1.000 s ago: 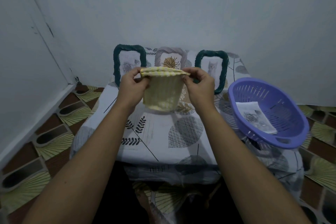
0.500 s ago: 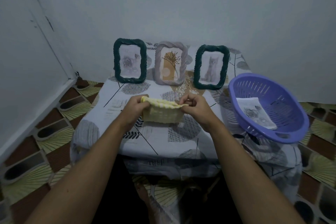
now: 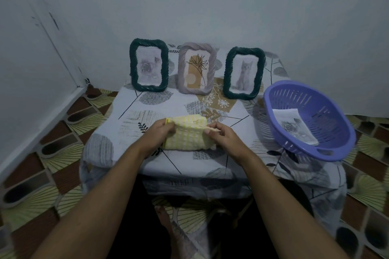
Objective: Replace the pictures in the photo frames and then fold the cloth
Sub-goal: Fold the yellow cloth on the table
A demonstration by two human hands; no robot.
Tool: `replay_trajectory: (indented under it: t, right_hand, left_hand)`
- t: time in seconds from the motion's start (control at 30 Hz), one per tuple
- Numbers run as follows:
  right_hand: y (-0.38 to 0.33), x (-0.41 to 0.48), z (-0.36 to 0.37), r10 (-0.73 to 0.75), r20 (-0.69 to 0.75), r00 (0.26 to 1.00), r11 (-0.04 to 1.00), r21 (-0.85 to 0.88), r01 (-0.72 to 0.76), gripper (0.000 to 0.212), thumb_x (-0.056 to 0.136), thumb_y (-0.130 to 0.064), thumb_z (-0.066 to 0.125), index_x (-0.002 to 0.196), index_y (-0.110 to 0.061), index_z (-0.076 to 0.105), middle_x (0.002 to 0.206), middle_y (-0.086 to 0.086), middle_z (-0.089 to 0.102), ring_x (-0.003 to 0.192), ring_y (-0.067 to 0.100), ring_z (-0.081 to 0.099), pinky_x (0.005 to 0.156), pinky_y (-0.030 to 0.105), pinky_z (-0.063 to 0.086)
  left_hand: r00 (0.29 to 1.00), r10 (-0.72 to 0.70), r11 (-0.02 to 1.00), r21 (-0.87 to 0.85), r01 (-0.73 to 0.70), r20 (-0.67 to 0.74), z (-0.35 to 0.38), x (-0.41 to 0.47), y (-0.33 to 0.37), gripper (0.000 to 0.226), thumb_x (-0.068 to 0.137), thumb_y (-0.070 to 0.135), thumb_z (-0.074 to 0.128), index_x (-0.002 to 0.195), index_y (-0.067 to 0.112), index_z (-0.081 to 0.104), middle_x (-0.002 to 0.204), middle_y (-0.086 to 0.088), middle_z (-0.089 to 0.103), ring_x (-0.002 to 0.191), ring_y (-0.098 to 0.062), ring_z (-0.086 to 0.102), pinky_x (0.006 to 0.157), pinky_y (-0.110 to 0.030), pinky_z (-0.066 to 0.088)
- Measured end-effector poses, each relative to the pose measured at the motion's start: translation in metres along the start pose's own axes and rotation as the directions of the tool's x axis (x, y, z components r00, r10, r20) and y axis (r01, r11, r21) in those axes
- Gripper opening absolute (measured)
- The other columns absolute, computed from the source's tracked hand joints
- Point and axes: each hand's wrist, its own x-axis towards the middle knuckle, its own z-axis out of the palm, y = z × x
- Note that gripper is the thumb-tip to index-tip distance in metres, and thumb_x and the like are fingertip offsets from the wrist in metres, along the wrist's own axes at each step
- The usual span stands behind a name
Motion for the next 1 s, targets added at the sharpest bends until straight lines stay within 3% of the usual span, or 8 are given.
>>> replay_trajectory:
  t: [0.17, 0.3, 0.4, 0.47, 0.6, 0.77, 0.93, 1.0]
  right_hand:
    - [0.003, 0.004, 0.003, -0.042, -0.009, 0.999, 0.969, -0.245, 0.039, 0.031, 0.09, -0.037, 0.071, 0.111, -0.014, 0.068, 0.106, 0.001, 0.074, 0.099, 0.017, 0.07, 0.089, 0.036, 0.057]
    - [0.0, 0.013, 0.011, -0.082, -0.141, 0.987, 0.916, -0.402, 0.019, 0.033, 0.099, -0.041, 0.057, 0.098, -0.009, 0.064, 0.095, 0.01, 0.071, 0.087, 0.025, 0.065, 0.074, 0.036, 0.049]
    - [-0.006, 0.019, 0.018, -0.112, -0.205, 0.972, 0.864, -0.504, -0.006, 0.031, 0.102, -0.042, 0.049, 0.092, -0.014, 0.055, 0.083, 0.001, 0.063, 0.079, 0.022, 0.057, 0.061, 0.029, 0.038]
    - [-0.008, 0.024, 0.022, -0.099, -0.248, 0.964, 0.834, -0.549, -0.056, 0.024, 0.103, -0.043, 0.046, 0.093, -0.022, 0.051, 0.08, -0.007, 0.057, 0.078, 0.018, 0.052, 0.06, 0.03, 0.034]
    - [-0.009, 0.034, 0.028, -0.055, -0.357, 0.933, 0.779, -0.6, -0.183, 0.035, 0.102, -0.045, 0.046, 0.083, -0.017, 0.05, 0.088, 0.004, 0.06, 0.082, 0.025, 0.051, 0.068, 0.034, 0.036]
    - [-0.006, 0.039, 0.03, -0.037, -0.445, 0.895, 0.785, -0.568, -0.25, 0.045, 0.094, -0.044, 0.059, 0.06, -0.017, 0.046, 0.065, 0.001, 0.056, 0.073, 0.027, 0.056, 0.061, 0.032, 0.037]
    - [-0.008, 0.04, 0.03, -0.009, -0.504, 0.864, 0.776, -0.549, -0.312, 0.023, 0.086, -0.047, 0.062, 0.085, -0.025, 0.055, 0.094, -0.003, 0.065, 0.091, 0.023, 0.059, 0.08, 0.035, 0.046]
    - [-0.011, 0.04, 0.031, -0.122, -0.507, 0.854, 0.778, -0.583, -0.235, 0.019, 0.088, -0.04, 0.058, 0.099, -0.025, 0.056, 0.106, -0.003, 0.061, 0.099, 0.021, 0.057, 0.092, 0.038, 0.04]
  left_hand:
    - [0.992, -0.001, 0.999, -0.053, -0.006, -0.124, 0.0, 0.005, -0.01, 0.023, 0.097, 0.007, 0.049, 0.103, 0.016, 0.069, 0.102, 0.0, 0.076, 0.098, -0.017, 0.071, 0.093, -0.04, 0.053]
    - [0.978, 0.081, 0.996, 0.05, -0.073, -0.191, 0.0, 0.007, -0.016, 0.023, 0.093, 0.035, 0.058, 0.11, 0.022, 0.069, 0.109, 0.002, 0.074, 0.105, -0.019, 0.069, 0.097, -0.041, 0.053]
    - [0.917, 0.239, 0.931, 0.345, -0.122, -0.32, 0.005, 0.009, -0.014, 0.019, 0.1, 0.033, 0.056, 0.09, 0.018, 0.062, 0.083, 0.008, 0.065, 0.078, -0.01, 0.06, 0.066, -0.017, 0.043]
    - [0.856, 0.353, 0.857, 0.497, -0.134, -0.378, 0.01, 0.008, -0.011, 0.021, 0.101, 0.029, 0.054, 0.085, 0.015, 0.057, 0.074, 0.006, 0.058, 0.069, -0.013, 0.051, 0.055, -0.025, 0.03]
    - [0.81, 0.387, 0.826, 0.556, -0.091, -0.442, 0.012, 0.013, -0.016, 0.022, 0.099, 0.029, 0.058, 0.101, 0.009, 0.067, 0.082, -0.004, 0.065, 0.076, -0.022, 0.056, 0.062, -0.031, 0.028]
    - [0.791, 0.366, 0.836, 0.547, -0.047, -0.491, 0.013, 0.013, -0.018, 0.025, 0.095, 0.029, 0.065, 0.098, 0.005, 0.069, 0.083, -0.005, 0.066, 0.078, -0.02, 0.057, 0.063, -0.026, 0.028]
    - [0.805, 0.329, 0.819, 0.574, 0.018, -0.494, 0.007, 0.015, -0.017, 0.037, 0.092, 0.039, 0.067, 0.117, 0.013, 0.061, 0.1, -0.005, 0.07, 0.092, -0.026, 0.064, 0.077, -0.037, 0.049]
    - [0.772, 0.384, 0.766, 0.641, 0.04, -0.507, 0.006, 0.015, -0.014, 0.04, 0.096, 0.042, 0.057, 0.126, 0.017, 0.054, 0.11, -0.003, 0.065, 0.1, -0.025, 0.059, 0.081, -0.041, 0.049]
